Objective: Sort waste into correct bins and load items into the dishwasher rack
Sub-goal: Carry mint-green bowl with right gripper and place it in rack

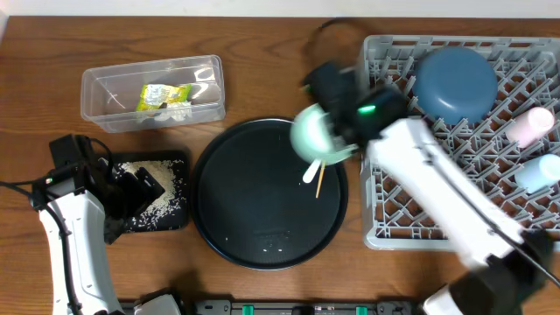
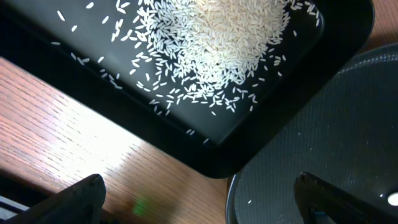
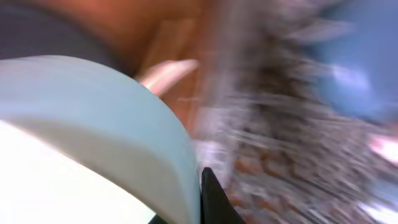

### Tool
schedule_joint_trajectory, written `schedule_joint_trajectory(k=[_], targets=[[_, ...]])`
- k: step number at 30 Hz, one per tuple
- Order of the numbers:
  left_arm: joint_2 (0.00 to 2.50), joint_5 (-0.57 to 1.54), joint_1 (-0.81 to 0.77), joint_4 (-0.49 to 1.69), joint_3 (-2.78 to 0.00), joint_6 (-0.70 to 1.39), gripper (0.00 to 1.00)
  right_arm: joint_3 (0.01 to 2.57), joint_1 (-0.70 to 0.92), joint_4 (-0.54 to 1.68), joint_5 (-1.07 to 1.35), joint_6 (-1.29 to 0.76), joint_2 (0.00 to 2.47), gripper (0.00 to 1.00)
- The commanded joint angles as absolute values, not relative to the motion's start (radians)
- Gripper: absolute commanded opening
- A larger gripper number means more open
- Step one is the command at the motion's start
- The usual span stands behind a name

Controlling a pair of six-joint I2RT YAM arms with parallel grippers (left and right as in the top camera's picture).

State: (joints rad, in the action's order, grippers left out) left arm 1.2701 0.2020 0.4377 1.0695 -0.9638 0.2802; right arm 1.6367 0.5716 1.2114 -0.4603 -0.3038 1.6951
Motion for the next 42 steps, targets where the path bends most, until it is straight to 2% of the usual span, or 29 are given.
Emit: schedule_joint_trajectory(k=[1,7,16,28,42], targets=[[1.274,0.189,0.441,1.073,-0.969,0.263,0.98,1.638,0.443,1.279,-0.771,-0.459,1.676,0.01],[1.274,0.189,0.441,1.073,-0.969,0.263,0.98,1.594,0.196,1.427,-0.926,-0.651,1.676,0.01],[1.274,0.189,0.441,1.072,-0.969,0.264,0.98,1.420,-0.011,1.211,-1.219,-0.620,1.677,0.01],[1.274,0.189,0.441,1.073,-0.969,0.264,0.98,1.239,-0.078,0.742,-1.210,-0.224,1.678,0.01],[1.274,0.189,0.441,1.073,-0.969,0.263,0.98,1.132,-0.056,0.683,-1.090,-0.204,1.679,0.01]])
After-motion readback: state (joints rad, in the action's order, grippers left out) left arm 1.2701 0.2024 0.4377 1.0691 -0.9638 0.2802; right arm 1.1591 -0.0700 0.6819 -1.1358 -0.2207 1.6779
